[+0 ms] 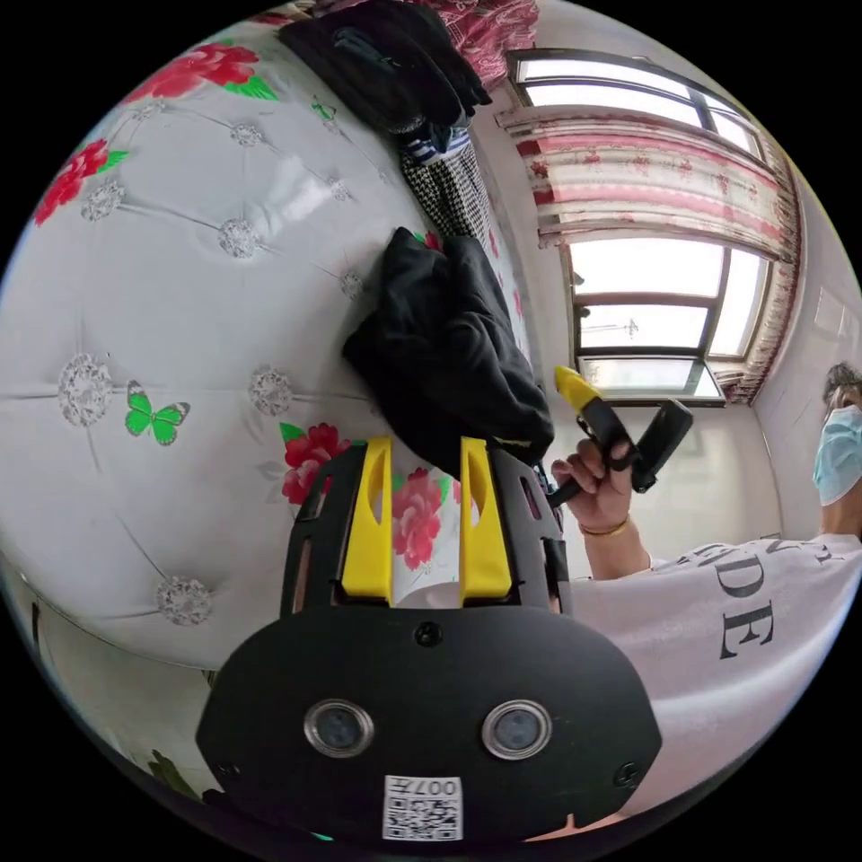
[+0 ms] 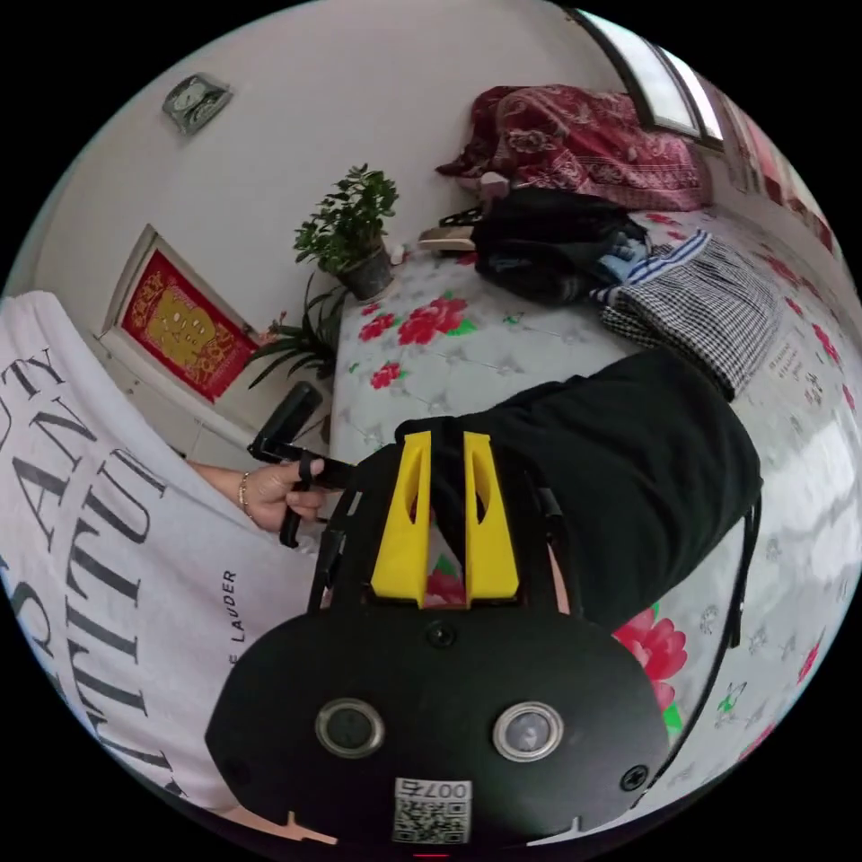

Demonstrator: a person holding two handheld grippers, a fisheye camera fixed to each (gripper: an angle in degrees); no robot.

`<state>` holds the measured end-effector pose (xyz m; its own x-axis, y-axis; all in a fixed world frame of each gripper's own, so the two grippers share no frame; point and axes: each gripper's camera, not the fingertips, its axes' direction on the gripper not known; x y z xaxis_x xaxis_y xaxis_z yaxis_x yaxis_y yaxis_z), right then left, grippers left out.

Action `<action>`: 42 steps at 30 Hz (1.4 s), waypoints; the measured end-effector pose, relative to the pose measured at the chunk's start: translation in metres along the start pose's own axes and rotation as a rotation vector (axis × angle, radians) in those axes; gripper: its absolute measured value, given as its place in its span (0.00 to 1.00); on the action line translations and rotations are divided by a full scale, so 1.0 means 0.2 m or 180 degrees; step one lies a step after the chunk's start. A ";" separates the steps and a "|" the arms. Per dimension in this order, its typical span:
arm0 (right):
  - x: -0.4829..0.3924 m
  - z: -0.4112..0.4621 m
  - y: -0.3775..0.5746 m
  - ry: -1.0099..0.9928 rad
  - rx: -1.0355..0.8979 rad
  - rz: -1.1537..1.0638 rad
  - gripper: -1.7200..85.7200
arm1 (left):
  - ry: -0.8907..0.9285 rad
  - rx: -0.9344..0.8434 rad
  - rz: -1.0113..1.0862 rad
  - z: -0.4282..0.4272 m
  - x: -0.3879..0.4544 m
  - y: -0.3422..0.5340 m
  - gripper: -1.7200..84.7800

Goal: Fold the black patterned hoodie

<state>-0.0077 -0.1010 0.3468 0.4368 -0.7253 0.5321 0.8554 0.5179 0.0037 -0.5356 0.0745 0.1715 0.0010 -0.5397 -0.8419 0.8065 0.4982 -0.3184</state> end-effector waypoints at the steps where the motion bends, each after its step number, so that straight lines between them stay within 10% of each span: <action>1: 0.02 0.07 0.03 0.0031 -0.0101 -0.0060 0.05 | 0.0022 -0.0070 0.0002 -0.01 0.00 -0.02 0.15; 20: 1.79 -0.27 0.65 -0.1423 0.1131 0.3058 0.21 | 0.0539 -0.0414 -0.0105 0.00 -0.03 -0.62 0.31; 32: 1.80 -0.61 0.44 -0.1823 0.1567 0.2366 0.08 | 0.0813 -0.0195 0.0437 0.01 0.13 -0.82 0.23; 42: 1.96 -1.52 -0.67 -0.1331 0.2127 0.1075 0.06 | 0.0938 0.0566 0.1708 0.05 0.80 -1.61 0.19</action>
<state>0.1343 -0.5920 0.2983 0.3879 -0.3251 0.8625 0.2969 0.9299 0.2170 -0.7897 -0.1786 0.1443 0.2900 -0.0243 -0.9567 0.8247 0.5136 0.2369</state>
